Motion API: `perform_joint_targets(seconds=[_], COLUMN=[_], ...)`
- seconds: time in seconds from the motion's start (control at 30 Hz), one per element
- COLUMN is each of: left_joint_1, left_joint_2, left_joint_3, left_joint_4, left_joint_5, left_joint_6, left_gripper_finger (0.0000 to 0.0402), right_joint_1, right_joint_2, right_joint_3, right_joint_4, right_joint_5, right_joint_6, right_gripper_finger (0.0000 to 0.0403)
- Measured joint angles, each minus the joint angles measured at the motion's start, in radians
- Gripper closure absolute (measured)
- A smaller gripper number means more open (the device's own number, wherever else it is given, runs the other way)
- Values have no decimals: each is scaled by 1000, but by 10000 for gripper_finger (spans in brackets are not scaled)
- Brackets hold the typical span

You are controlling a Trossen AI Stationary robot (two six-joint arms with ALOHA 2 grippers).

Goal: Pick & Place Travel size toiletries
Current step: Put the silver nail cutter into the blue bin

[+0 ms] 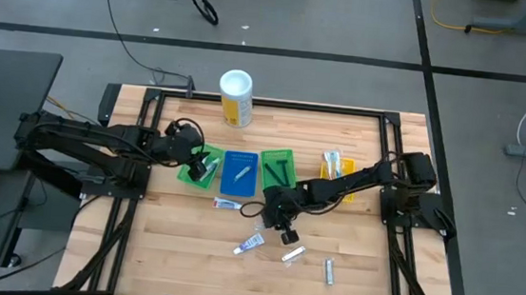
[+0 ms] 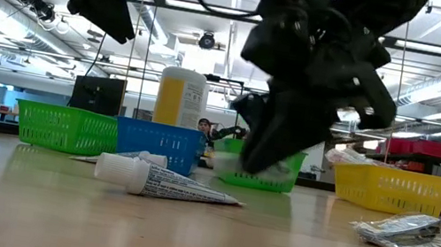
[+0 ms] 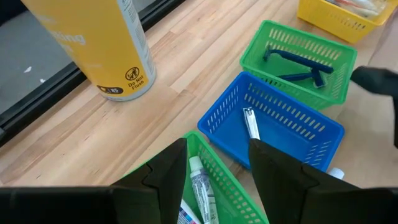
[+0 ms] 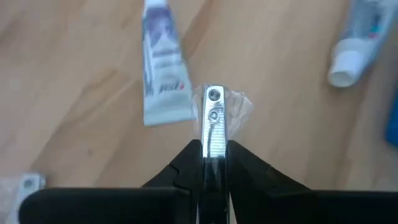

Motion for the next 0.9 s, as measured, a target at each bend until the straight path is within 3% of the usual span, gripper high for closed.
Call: perform_joint_targets(seconds=[0.37,0.77,0.9], left_joint_1=[0,-56,-75], left_joint_2=[0,0,1], left_joint_3=[0,0,0], left_joint_4=[1,64,97], left_joint_5=[28,51,41], left_joint_6=[0,69,68], left_gripper_finger=[222,222,222], right_joint_1=[31,46,-5], right_joint_2=[-136,-218,-159], right_joint_3=[0,1,2], right_joint_4=[21,159,345], right_joint_5=[32,465,485], right_joint_6=[107,119,137], right_gripper_finger=[340,341,341])
